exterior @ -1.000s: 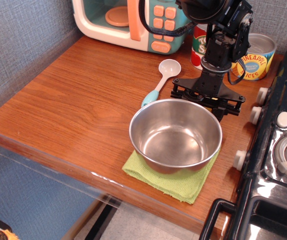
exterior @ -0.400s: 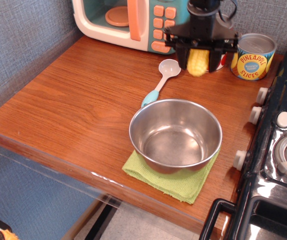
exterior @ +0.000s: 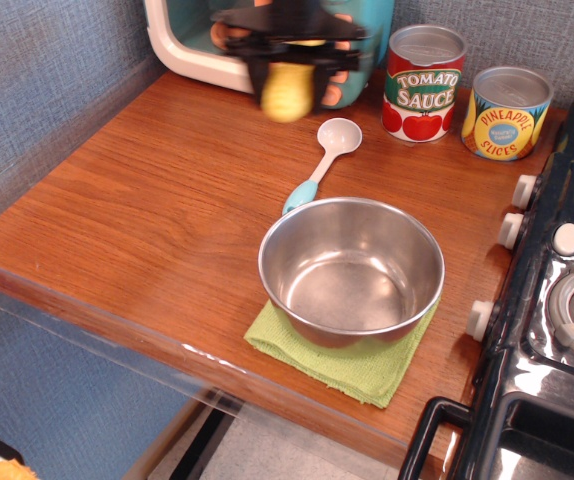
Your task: Put the yellow item under the microwave about an inch away from the edge of the table.
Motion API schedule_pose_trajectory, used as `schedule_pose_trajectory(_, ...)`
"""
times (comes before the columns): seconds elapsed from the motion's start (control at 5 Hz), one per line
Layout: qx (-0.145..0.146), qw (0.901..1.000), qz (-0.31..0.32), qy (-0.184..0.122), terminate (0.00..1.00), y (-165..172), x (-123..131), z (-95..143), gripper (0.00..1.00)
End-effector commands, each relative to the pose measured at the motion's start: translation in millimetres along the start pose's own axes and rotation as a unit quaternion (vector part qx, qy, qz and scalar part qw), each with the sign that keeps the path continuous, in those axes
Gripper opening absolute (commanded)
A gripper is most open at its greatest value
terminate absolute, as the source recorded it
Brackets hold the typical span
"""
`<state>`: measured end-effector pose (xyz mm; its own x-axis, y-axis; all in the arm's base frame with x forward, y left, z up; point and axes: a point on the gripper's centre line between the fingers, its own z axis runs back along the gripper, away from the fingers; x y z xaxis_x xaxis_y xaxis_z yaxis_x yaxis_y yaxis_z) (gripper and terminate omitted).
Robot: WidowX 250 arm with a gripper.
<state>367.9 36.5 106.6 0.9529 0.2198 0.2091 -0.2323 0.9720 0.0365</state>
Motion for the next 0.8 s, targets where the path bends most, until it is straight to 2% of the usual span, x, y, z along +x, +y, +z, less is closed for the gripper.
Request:
schedule_pose_trajectory(0.0, 0.006, 0.9989, -0.014, 0.044, 0.0, 97.9, -5.7, -5.8, 0.0)
schedule_pose_trajectory(0.2, 0.01, 0.9975, -0.052, 0.046, 0.0, 122.1, -4.5, -34.5, 0.0)
schedule_pose_trajectory(0.6, -0.011, 0.9917, -0.102, 0.078, 0.0, 123.1, -33.5, -70.6, 0.0)
